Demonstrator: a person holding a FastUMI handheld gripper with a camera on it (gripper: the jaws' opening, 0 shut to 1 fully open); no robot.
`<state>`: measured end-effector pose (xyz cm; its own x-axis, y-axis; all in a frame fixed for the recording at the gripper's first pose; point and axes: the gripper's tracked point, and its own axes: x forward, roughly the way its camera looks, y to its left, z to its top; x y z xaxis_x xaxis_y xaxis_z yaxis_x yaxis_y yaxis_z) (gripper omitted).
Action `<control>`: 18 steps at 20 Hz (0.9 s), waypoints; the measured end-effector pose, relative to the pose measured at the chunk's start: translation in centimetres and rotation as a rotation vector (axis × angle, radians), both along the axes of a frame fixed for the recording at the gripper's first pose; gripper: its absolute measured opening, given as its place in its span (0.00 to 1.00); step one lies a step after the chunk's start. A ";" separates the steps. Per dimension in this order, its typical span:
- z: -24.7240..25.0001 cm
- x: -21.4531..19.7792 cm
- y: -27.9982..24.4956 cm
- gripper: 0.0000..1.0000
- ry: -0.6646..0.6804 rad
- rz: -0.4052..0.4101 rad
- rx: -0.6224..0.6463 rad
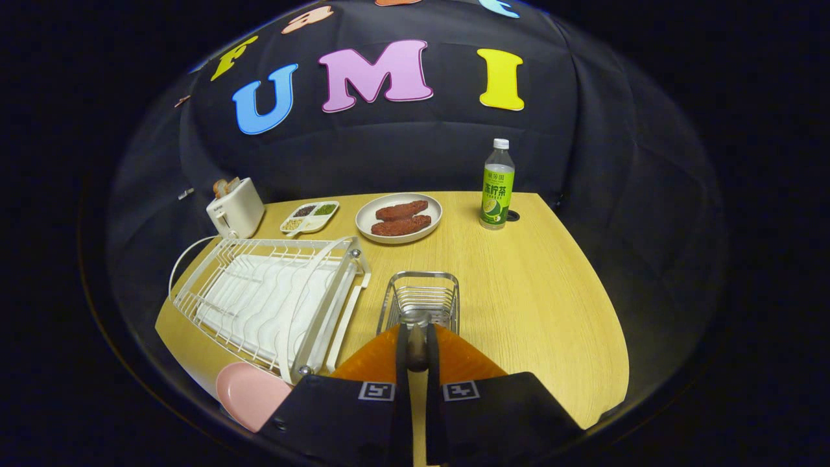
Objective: Take the plate from the dish rack, then take the spoon from the basket and place it into the plate.
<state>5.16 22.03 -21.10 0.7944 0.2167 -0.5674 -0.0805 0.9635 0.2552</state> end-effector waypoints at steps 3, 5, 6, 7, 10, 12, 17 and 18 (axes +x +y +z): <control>2.5 1.2 -0.8 0.12 -0.028 -0.041 0.032; 4.4 2.1 -1.1 0.12 -0.065 -0.046 0.046; 5.1 2.5 -1.3 0.12 -0.076 -0.049 0.043; 6.0 2.7 -1.6 0.12 -0.089 -0.056 0.041; 9.7 2.9 -1.6 0.12 -0.147 -0.066 0.058; 11.9 2.3 -1.5 0.12 -0.176 -0.058 0.061; 17.3 -1.2 0.5 0.12 -0.221 0.055 0.063; 17.7 -2.3 1.3 0.12 -0.216 0.087 0.069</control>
<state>2.85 23.28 -3.38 0.8722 0.3220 -0.3682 -0.2221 0.9314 0.2884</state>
